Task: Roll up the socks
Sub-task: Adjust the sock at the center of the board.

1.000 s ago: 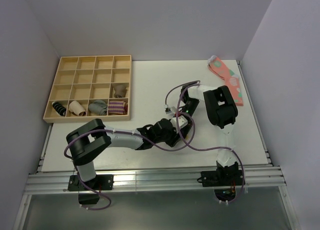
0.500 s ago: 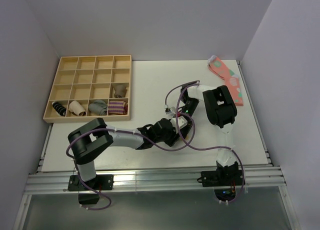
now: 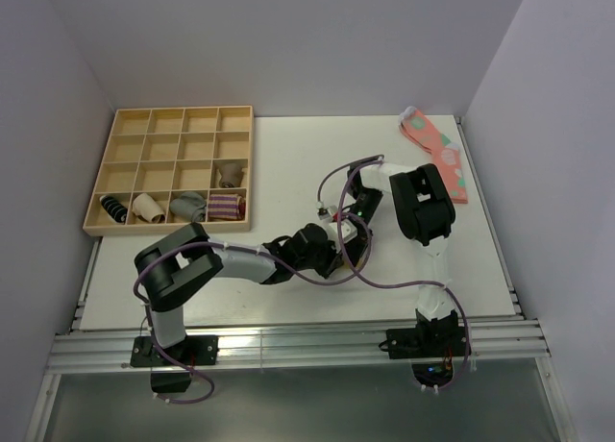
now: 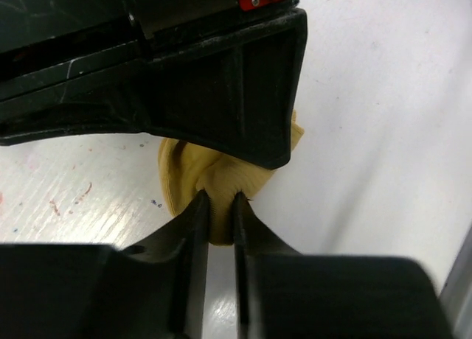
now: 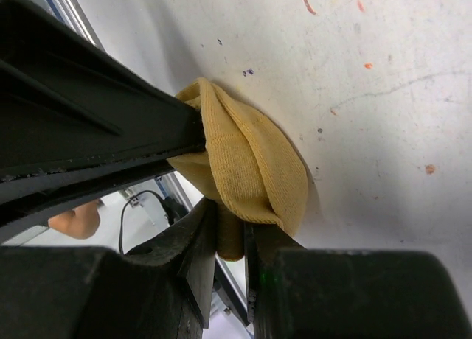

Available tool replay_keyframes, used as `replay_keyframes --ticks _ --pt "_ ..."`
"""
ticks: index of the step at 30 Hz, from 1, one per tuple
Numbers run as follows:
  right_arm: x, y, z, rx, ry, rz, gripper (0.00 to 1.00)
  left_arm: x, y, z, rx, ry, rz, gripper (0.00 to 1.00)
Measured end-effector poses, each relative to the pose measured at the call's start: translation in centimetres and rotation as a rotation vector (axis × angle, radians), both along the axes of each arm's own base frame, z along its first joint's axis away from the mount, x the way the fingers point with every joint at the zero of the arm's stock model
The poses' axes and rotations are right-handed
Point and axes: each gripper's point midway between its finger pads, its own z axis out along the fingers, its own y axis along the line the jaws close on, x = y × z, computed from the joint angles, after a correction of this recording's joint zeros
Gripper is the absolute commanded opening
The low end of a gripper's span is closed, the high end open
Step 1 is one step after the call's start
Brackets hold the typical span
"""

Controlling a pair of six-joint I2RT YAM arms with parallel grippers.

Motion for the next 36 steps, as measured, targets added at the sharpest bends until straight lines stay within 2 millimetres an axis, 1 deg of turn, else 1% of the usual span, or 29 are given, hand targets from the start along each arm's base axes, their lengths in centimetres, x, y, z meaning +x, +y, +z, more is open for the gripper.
replay_keyframes --ticks 2,4,5,6,7,13,15,17,18,25,29,32,36 --pt "0.0 -0.1 0.0 -0.004 0.001 -0.002 0.15 -0.1 -0.1 0.0 -0.022 0.027 -0.006 0.06" --pt "0.0 -0.1 -0.1 -0.008 0.004 -0.008 0.16 0.0 -0.1 -0.1 -0.053 0.063 -0.01 0.04" --pt "0.0 -0.1 -0.1 -0.01 0.005 -0.014 0.17 0.0 -0.1 -0.1 -0.073 0.087 -0.012 0.0" --pt "0.0 -0.1 -0.1 -0.012 0.005 -0.018 0.19 0.0 -0.1 -0.1 -0.087 0.103 -0.014 0.0" --pt "0.0 -0.1 -0.1 -0.017 0.002 -0.025 0.23 0.0 -0.1 -0.2 -0.102 0.124 -0.012 0.0" --pt "0.3 -0.3 0.0 -0.049 -0.058 -0.05 0.36 -0.3 -0.7 -0.3 -0.182 0.238 -0.006 0.0" --pt "0.4 -0.5 0.0 -0.06 -0.095 -0.061 0.4 -0.3 -0.9 -0.4 -0.205 0.279 0.01 0.0" --pt "0.7 -0.6 0.2 -0.063 -0.145 -0.072 0.41 -0.4 -1.0 -0.4 -0.226 0.315 0.025 0.0" --pt "0.8 -0.7 0.3 -0.061 -0.168 -0.076 0.43 -0.4 -1.1 -0.4 -0.237 0.341 0.041 0.0" --pt "3.1 -0.5 1.2 -0.003 -0.383 -0.128 0.48 -0.4 -1.6 -0.5 -0.278 0.507 0.119 0.0" --pt "5.0 -0.7 1.8 0.034 -0.505 -0.166 0.5 -0.8 -1.8 -0.5 -0.286 0.598 0.138 0.0" --pt "5.9 -0.8 2.1 0.07 -0.564 -0.192 0.5 -1.1 -1.7 -0.7 -0.282 0.664 0.147 0.0" --pt "6.6 -0.9 3.4 0.125 -0.657 -0.198 0.51 -1.6 -1.4 -0.8 -0.274 0.736 0.151 0.0"
